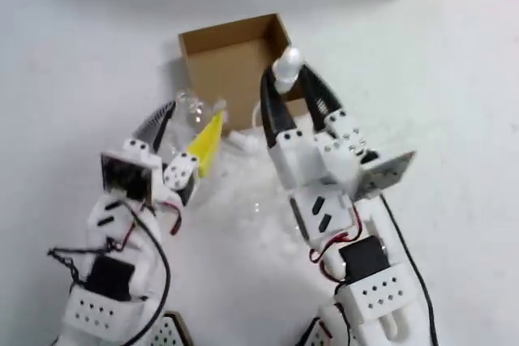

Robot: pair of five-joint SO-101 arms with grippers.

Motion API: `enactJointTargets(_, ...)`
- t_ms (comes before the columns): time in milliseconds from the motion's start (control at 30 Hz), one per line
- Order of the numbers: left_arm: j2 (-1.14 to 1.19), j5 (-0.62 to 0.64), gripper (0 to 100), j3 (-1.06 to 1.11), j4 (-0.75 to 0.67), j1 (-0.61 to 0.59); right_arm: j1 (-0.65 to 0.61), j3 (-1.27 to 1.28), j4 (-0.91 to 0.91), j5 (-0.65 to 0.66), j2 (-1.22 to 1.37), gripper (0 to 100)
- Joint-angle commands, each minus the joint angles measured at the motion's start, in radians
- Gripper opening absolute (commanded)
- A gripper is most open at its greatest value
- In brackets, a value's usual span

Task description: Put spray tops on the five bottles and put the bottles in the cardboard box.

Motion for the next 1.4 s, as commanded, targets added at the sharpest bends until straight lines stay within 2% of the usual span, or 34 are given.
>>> enactJointTargets(0,-0.179,0.012,2,0.044,-0.006,0.013,-0.042,-0.267,-0.024,-0.009,0.11,1.5)
enactJointTargets(167,-0.252,0.012,2,0.052,0.077,0.015,-0.17,-0.68,-0.022,-0.003,0.397,1.5)
enactJointTargets(267,-0.252,0.011,2,0.052,0.112,0.033,-0.223,-0.841,0.027,-0.008,0.507,1.5)
enactJointTargets(433,-0.257,0.003,2,0.054,0.186,0.119,-0.259,-0.74,0.051,-0.009,0.49,1.5)
enactJointTargets(567,-0.257,-0.178,2,0.074,0.227,0.136,-0.249,-0.657,-0.005,0.0,0.426,1.5)
enactJointTargets(633,-0.257,-0.238,2,0.114,0.181,0.136,-0.248,-0.657,0.015,0.0,0.397,1.5)
enactJointTargets(800,-0.257,-0.227,2,0.16,0.112,0.133,-0.249,-0.658,0.116,0.008,0.351,1.5)
enactJointTargets(933,-0.257,-0.224,2,0.158,0.103,0.081,-0.255,-0.681,0.188,0.089,0.352,1.5)
enactJointTargets(1167,-0.257,-0.222,2,0.163,0.061,0.018,-0.255,-0.689,0.213,0.091,0.352,1.5)
enactJointTargets(1367,-0.257,-0.222,2,0.163,0.06,0.015,-0.289,-0.69,0.255,0.097,0.352,1.5)
